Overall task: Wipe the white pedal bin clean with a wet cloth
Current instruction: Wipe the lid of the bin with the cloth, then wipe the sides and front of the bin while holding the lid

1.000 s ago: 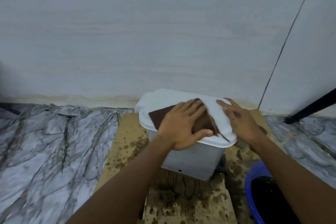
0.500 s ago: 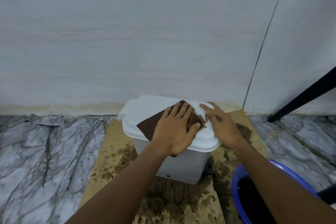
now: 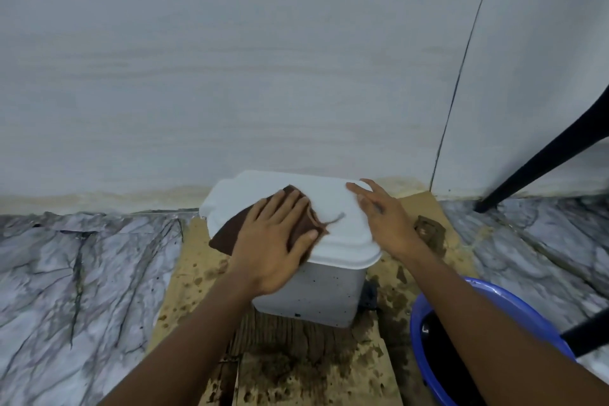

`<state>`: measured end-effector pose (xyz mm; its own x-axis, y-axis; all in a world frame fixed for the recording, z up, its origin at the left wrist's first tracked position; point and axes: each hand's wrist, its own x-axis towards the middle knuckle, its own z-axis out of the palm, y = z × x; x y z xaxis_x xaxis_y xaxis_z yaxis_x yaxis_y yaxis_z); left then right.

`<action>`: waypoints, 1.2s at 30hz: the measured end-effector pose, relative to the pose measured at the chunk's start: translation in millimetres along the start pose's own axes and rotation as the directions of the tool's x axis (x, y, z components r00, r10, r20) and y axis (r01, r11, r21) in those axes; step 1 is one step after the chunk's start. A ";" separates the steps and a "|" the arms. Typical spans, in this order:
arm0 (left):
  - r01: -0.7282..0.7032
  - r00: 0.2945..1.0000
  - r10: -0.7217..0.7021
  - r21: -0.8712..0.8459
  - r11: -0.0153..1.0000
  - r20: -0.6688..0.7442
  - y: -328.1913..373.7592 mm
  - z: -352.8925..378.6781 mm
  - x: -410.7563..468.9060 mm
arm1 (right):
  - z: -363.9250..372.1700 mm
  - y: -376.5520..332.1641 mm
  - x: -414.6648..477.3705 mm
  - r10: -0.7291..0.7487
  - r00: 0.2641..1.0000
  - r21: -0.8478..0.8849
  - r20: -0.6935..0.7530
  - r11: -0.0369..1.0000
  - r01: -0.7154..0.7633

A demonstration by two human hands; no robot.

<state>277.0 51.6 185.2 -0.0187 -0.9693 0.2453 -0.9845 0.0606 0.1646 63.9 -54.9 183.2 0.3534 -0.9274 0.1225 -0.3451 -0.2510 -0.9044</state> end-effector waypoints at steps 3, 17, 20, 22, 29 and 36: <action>0.041 0.999 -0.041 -0.022 0.999 -0.008 -29.2 -6.3 9.8 | -0.3 -2.9 2.0 0.040 0.999 -0.061 -0.003 0.997 -0.040; 0.126 0.957 -0.115 0.023 0.992 -0.268 -55.4 5.8 65.6 | 7.7 5.6 25.0 -0.314 0.942 -0.472 0.117 0.817 0.331; 0.065 0.917 -0.072 -0.031 0.997 -0.392 -56.5 19.9 85.1 | -2.9 9.0 57.9 -0.325 0.939 -0.440 0.116 0.831 0.342; 0.040 0.870 -0.058 -0.046 0.998 -0.490 -58.8 38.8 92.3 | -7.8 13.7 78.3 -0.328 0.941 -0.398 0.086 0.854 0.334; -0.026 0.854 0.074 0.100 0.995 -0.515 -80.8 132.0 101.4 | -19.0 31.4 137.2 -0.348 0.937 -0.340 0.037 0.877 0.339; 0.178 0.825 -0.178 -0.052 0.983 -0.536 -52.4 162.7 119.3 | -14.9 42.4 161.3 -0.352 0.936 -0.302 -0.030 0.896 0.327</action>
<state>297.9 -106.0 50.3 0.2531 -0.6829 0.6853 -0.9616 -0.1001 0.2554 93.4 -219.2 170.7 0.4261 -0.7877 0.4450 -0.4557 -0.6118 -0.6466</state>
